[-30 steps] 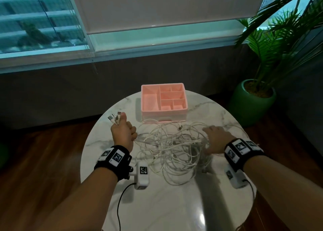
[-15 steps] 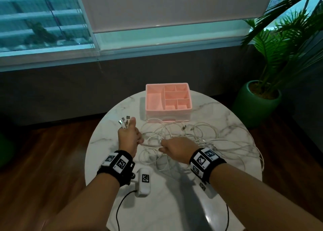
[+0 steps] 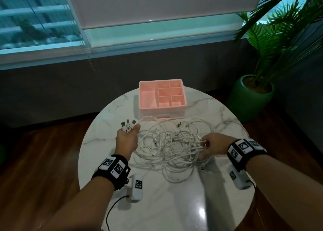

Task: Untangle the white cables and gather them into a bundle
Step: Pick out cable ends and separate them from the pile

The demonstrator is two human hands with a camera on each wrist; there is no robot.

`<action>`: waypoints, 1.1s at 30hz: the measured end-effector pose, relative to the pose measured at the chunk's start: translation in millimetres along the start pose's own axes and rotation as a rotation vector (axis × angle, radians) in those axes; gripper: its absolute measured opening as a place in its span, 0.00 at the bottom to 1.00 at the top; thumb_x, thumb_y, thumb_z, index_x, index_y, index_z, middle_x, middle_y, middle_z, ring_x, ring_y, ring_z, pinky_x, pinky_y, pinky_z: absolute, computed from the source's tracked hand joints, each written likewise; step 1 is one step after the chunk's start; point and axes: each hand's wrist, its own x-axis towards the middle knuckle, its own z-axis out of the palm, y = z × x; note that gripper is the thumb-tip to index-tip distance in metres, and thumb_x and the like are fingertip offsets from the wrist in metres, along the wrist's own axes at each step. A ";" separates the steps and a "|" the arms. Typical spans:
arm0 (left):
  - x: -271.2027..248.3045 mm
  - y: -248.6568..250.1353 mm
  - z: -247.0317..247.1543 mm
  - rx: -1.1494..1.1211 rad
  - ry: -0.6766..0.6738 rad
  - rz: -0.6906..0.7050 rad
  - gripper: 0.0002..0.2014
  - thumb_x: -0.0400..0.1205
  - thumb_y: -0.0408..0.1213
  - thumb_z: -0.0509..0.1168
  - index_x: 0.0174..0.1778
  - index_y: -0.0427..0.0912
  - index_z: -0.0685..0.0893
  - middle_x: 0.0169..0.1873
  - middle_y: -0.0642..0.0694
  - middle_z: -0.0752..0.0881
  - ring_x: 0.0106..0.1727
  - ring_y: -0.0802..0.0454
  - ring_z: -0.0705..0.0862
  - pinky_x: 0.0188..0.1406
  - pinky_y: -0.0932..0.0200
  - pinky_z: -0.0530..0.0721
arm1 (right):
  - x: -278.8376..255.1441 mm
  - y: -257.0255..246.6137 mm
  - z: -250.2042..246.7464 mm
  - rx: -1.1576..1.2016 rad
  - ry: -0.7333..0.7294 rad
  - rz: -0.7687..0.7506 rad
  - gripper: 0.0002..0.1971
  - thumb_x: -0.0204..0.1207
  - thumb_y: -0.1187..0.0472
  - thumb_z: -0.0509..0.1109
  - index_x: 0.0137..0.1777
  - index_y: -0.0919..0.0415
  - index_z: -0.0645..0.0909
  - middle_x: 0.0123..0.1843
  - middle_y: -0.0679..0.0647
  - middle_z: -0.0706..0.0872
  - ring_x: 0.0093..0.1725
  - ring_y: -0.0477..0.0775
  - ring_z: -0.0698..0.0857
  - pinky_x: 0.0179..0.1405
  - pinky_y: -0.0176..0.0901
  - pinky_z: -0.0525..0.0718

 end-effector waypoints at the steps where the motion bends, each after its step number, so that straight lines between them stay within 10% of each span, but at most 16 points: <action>1: 0.7 -2.2 1.7 -0.003 -0.026 -0.010 0.17 0.86 0.35 0.69 0.33 0.46 0.71 0.18 0.53 0.66 0.15 0.57 0.61 0.16 0.70 0.60 | 3.0 0.1 -6.4 0.035 -0.005 0.005 0.33 0.51 0.23 0.77 0.47 0.49 0.83 0.46 0.43 0.87 0.48 0.49 0.86 0.54 0.51 0.85; 4: 3.7 -7.5 4.2 0.000 -0.086 -0.038 0.17 0.87 0.37 0.68 0.35 0.47 0.69 0.19 0.53 0.65 0.16 0.57 0.61 0.16 0.68 0.59 | 13.9 -5.4 -33.6 0.090 0.146 0.021 0.37 0.57 0.16 0.66 0.49 0.47 0.83 0.48 0.44 0.87 0.49 0.48 0.85 0.55 0.51 0.83; 9: 7.1 -9.7 5.8 0.048 -0.111 -0.034 0.18 0.87 0.39 0.68 0.33 0.47 0.70 0.22 0.50 0.63 0.17 0.56 0.60 0.18 0.68 0.58 | 53.4 -13.9 -57.2 0.083 0.256 0.108 0.13 0.81 0.47 0.71 0.50 0.58 0.86 0.50 0.57 0.89 0.51 0.59 0.86 0.54 0.46 0.81; 13: 11.0 -7.4 6.8 0.081 -0.103 -0.050 0.19 0.87 0.43 0.68 0.35 0.47 0.67 0.21 0.52 0.65 0.17 0.57 0.61 0.17 0.67 0.59 | 89.2 -4.8 -36.7 0.009 0.176 0.240 0.10 0.80 0.57 0.71 0.52 0.63 0.88 0.50 0.61 0.90 0.52 0.63 0.88 0.51 0.47 0.84; 17: 12.6 -5.8 6.1 0.080 -0.117 -0.056 0.21 0.87 0.45 0.67 0.31 0.48 0.66 0.20 0.51 0.65 0.18 0.55 0.60 0.19 0.67 0.58 | 172.4 75.4 29.4 -0.092 0.075 0.335 0.23 0.64 0.43 0.77 0.57 0.54 0.86 0.53 0.55 0.88 0.50 0.61 0.87 0.52 0.52 0.87; 20: 12.8 -4.5 5.4 0.076 -0.115 -0.052 0.22 0.88 0.45 0.66 0.30 0.48 0.67 0.21 0.51 0.65 0.19 0.55 0.60 0.20 0.65 0.56 | 121.4 19.2 22.4 -0.027 0.144 0.294 0.13 0.84 0.55 0.66 0.58 0.66 0.81 0.56 0.63 0.86 0.57 0.64 0.86 0.50 0.47 0.80; 28: 18.1 -1.4 4.5 0.072 -0.129 -0.013 0.23 0.88 0.46 0.65 0.29 0.49 0.66 0.22 0.50 0.65 0.21 0.54 0.60 0.23 0.61 0.55 | 104.8 8.2 33.0 0.035 0.165 0.250 0.13 0.80 0.63 0.71 0.63 0.58 0.84 0.64 0.58 0.86 0.64 0.61 0.85 0.53 0.41 0.79; 33: 18.0 2.1 4.4 0.067 -0.136 -0.005 0.23 0.89 0.45 0.65 0.29 0.48 0.65 0.21 0.50 0.65 0.19 0.55 0.60 0.21 0.65 0.56 | 97.3 4.3 27.9 0.284 0.250 0.209 0.04 0.79 0.64 0.71 0.44 0.56 0.83 0.45 0.53 0.85 0.53 0.62 0.87 0.43 0.39 0.78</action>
